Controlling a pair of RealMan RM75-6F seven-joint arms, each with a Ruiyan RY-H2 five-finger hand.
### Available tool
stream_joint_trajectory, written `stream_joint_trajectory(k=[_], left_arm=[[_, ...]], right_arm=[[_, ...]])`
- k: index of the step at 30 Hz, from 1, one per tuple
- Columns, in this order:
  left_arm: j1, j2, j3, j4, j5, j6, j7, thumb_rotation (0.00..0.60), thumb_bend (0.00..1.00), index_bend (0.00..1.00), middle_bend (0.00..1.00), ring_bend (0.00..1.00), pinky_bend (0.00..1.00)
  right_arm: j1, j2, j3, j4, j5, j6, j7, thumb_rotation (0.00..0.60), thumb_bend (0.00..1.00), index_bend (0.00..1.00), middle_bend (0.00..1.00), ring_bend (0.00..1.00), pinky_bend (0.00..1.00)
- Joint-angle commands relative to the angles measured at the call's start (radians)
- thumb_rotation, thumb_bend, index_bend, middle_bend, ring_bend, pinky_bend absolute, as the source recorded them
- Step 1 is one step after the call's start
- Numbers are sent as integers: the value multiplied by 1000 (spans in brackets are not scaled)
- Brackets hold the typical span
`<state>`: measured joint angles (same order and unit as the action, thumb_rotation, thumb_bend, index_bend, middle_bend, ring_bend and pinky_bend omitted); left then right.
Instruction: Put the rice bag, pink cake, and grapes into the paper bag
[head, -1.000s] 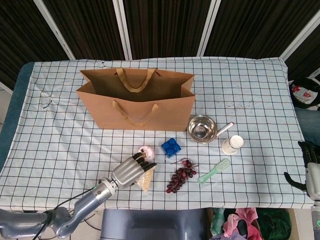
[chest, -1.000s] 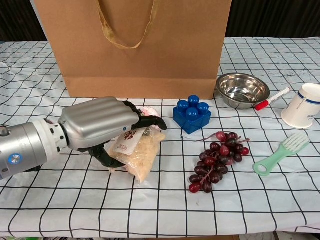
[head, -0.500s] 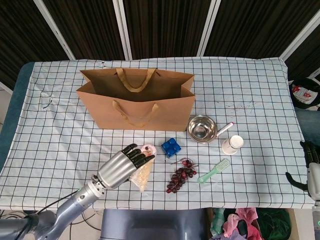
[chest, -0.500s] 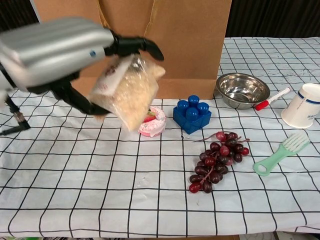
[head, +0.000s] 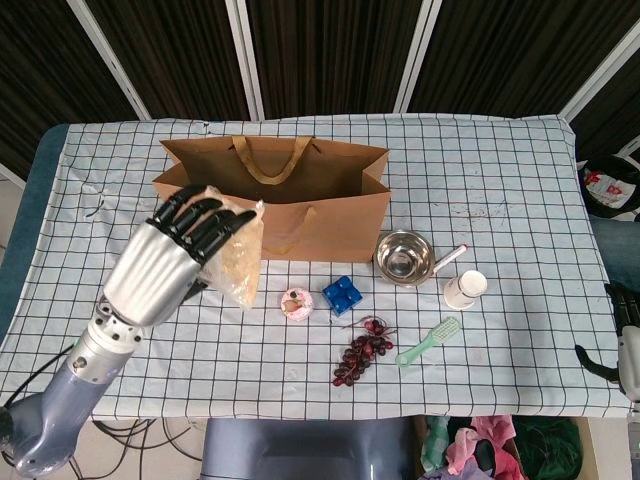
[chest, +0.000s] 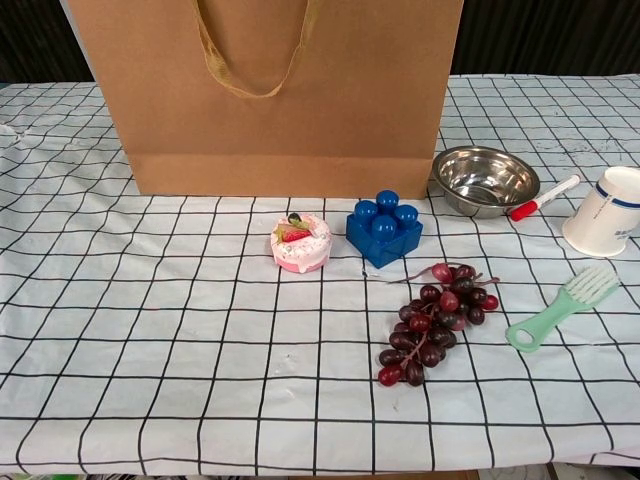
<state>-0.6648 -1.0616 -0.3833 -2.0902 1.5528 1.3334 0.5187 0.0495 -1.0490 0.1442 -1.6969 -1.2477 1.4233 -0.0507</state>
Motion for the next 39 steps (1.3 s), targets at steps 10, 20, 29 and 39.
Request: stream_joint_trajectory(k=[10, 20, 29, 39], left_arm=[[-239, -100, -149, 286, -401, -200, -23, 600, 396, 230, 413, 291, 253], [-346, -234, -117, 567, -501, -314, -94, 600, 391, 230, 393, 275, 253], [-374, -280, -79, 650, -475, -359, -183, 600, 313, 209, 271, 152, 198], [-354, -198, -54, 536, -485, -372, -168, 600, 49, 112, 85, 0, 0]], right_arm=[[8, -8, 13, 44, 54, -37, 15, 600, 207, 70, 66, 187, 231], [14, -16, 32, 91, 113, -63, 19, 600, 209, 69, 66, 187, 230], [14, -21, 36, 97, 118, -57, 9, 600, 209, 68, 66, 187, 231], [12, -23, 40, 95, 121, -51, 8, 600, 210, 67, 66, 187, 231]])
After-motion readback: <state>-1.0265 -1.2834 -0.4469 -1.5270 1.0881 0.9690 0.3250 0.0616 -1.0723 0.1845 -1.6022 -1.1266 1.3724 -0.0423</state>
